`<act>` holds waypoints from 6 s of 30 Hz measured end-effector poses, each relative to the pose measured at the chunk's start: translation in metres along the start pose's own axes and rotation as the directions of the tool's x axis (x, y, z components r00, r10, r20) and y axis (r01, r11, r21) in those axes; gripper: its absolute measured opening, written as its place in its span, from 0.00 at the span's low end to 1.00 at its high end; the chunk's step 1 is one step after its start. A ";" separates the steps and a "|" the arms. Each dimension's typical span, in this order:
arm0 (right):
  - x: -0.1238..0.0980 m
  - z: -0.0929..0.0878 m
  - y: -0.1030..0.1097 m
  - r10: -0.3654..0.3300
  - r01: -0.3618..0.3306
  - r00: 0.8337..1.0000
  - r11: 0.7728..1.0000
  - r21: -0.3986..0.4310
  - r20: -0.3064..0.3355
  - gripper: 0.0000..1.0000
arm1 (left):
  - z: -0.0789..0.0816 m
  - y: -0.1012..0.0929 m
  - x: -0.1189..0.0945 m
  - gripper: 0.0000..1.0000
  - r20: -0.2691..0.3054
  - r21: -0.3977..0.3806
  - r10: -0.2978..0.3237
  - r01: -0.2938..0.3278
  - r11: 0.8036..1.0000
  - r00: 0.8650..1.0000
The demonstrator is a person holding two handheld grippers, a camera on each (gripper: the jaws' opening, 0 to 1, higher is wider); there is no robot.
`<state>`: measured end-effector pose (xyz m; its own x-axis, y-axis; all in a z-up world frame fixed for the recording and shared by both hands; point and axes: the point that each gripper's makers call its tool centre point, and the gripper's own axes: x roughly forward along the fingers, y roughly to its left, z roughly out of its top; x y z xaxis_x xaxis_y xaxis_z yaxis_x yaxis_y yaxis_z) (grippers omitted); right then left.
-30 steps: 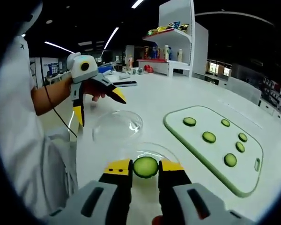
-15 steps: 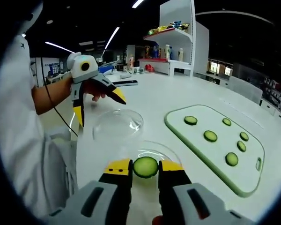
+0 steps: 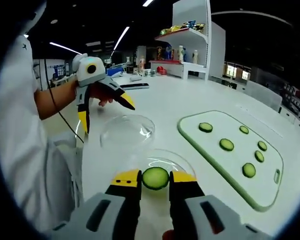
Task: Open the petri dish lid, add cucumber slices into the petri dish, and close the lid
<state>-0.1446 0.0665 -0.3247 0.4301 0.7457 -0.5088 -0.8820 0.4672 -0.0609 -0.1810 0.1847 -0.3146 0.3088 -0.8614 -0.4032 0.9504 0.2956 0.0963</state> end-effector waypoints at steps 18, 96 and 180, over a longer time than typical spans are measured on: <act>-0.004 0.002 -0.001 -0.001 0.001 1.000 1.000 -0.016 0.027 0.35 | 0.004 -0.001 0.002 0.70 0.014 0.000 -0.004 0.004 1.000 1.000; 0.039 0.040 0.049 0.275 -0.262 0.960 0.947 -0.186 0.046 0.72 | -0.006 0.010 -0.001 0.83 -0.005 -0.020 -0.007 0.006 1.000 1.000; 0.078 0.032 0.050 0.383 -0.379 0.924 0.902 -0.208 -0.023 0.66 | -0.003 0.014 0.035 0.68 0.030 -0.032 -0.140 0.141 0.990 0.990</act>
<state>-0.1487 0.1632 -0.3397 0.0552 0.8564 -0.5134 -0.9984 0.0402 -0.0404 -0.1573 0.1597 -0.3302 0.1739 -0.9063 -0.3852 0.9828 0.1846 0.0094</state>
